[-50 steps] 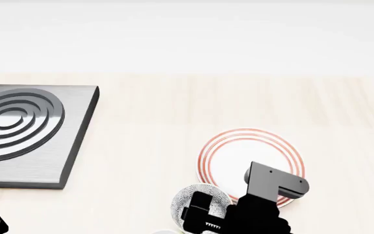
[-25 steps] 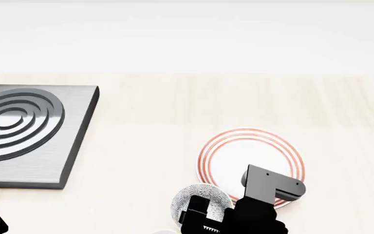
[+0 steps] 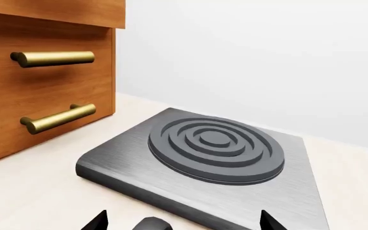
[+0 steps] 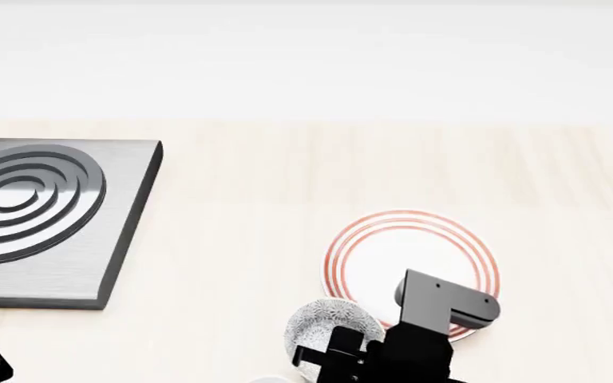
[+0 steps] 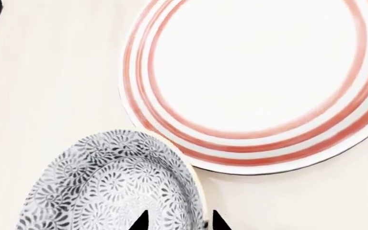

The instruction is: Pick the akita bowl between the plate and the ramekin and place it on the plate.

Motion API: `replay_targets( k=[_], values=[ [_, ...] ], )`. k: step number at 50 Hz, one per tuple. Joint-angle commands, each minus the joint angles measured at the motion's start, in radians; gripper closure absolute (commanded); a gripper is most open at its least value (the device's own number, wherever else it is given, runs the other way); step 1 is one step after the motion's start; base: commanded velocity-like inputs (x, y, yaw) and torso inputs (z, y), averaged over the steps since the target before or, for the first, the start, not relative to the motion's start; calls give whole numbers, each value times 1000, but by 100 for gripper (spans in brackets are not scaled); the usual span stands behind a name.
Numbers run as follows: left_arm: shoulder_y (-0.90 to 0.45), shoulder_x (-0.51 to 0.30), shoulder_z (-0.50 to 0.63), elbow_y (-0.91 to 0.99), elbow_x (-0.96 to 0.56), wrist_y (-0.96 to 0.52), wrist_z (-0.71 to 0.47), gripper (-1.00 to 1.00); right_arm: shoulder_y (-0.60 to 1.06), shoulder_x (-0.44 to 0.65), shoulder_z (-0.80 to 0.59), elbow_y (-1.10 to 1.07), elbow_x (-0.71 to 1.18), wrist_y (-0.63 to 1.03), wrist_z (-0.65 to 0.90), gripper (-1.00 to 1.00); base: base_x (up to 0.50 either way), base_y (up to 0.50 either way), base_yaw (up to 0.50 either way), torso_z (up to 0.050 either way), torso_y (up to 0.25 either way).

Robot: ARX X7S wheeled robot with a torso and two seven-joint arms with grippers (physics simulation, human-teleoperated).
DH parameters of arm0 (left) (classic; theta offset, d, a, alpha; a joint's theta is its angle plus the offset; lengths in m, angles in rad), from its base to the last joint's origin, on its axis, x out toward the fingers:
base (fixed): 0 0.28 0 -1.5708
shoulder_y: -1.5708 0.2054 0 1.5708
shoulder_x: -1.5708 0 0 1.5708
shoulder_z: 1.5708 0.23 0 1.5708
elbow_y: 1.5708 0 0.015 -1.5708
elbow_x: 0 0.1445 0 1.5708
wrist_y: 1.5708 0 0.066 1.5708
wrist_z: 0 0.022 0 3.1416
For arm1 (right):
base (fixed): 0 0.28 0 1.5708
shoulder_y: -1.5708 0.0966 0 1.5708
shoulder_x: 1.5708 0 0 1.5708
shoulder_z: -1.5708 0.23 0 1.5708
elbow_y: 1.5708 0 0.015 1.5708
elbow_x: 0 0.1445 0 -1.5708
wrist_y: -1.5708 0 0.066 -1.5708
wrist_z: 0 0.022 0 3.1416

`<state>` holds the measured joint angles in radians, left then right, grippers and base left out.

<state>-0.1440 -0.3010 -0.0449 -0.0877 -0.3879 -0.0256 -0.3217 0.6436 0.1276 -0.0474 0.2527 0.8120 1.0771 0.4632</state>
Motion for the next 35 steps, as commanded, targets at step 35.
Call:
replay_targets(
  k=[35],
  values=[
    [1, -4, 9, -12, -5, 15, -5, -100, 52, 29, -15, -184, 45, 16, 69, 100, 0, 0, 0, 0, 0]
  ],
)
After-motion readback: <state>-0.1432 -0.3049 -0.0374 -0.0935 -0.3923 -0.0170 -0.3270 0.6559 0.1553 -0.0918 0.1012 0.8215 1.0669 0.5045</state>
